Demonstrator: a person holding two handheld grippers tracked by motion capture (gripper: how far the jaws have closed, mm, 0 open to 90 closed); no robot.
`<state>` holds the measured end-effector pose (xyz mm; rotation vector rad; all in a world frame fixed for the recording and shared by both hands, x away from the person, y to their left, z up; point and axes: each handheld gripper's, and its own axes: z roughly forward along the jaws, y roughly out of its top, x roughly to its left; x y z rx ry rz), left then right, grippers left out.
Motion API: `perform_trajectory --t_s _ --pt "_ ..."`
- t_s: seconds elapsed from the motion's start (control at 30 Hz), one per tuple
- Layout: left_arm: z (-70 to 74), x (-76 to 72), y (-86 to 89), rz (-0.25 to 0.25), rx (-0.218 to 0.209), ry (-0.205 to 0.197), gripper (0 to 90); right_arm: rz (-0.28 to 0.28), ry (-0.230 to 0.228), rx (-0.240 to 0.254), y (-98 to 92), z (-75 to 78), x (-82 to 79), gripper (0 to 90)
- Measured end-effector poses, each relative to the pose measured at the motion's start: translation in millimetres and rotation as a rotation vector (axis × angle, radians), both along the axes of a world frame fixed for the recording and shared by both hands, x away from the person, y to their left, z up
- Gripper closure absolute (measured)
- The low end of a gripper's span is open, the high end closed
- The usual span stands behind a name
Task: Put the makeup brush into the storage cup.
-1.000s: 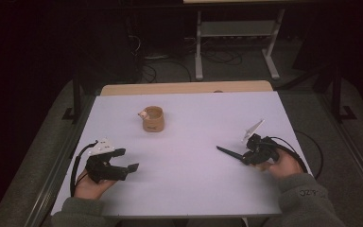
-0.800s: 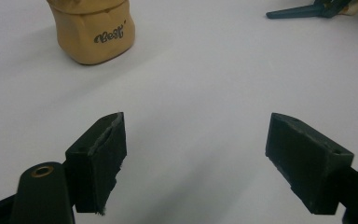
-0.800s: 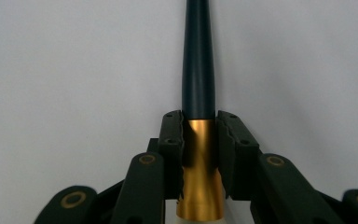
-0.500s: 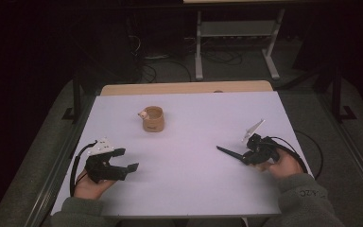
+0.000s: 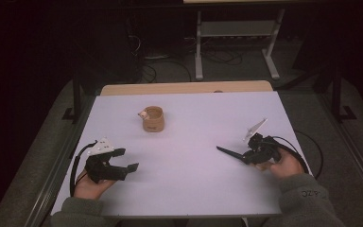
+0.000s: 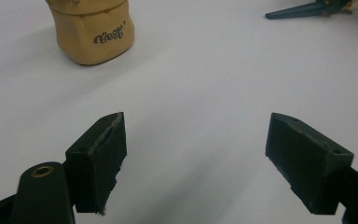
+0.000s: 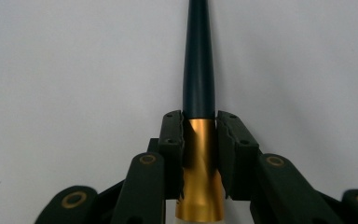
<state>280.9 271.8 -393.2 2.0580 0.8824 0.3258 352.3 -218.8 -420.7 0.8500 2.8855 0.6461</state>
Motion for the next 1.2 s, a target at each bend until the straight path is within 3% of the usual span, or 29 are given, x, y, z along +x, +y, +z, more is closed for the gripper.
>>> perform_trajectory --t_s 0.37,1.2 --pt "-0.1 0.0 -0.1 0.0 0.0 0.0 20.3 0.008 0.005 -0.01 1.5 -1.6 -0.2 71.7" --pt "-0.3 0.4 -0.3 -0.003 -0.001 -0.002 20.4 0.016 -0.027 0.059 0.7 9.4 -4.9 71.9"
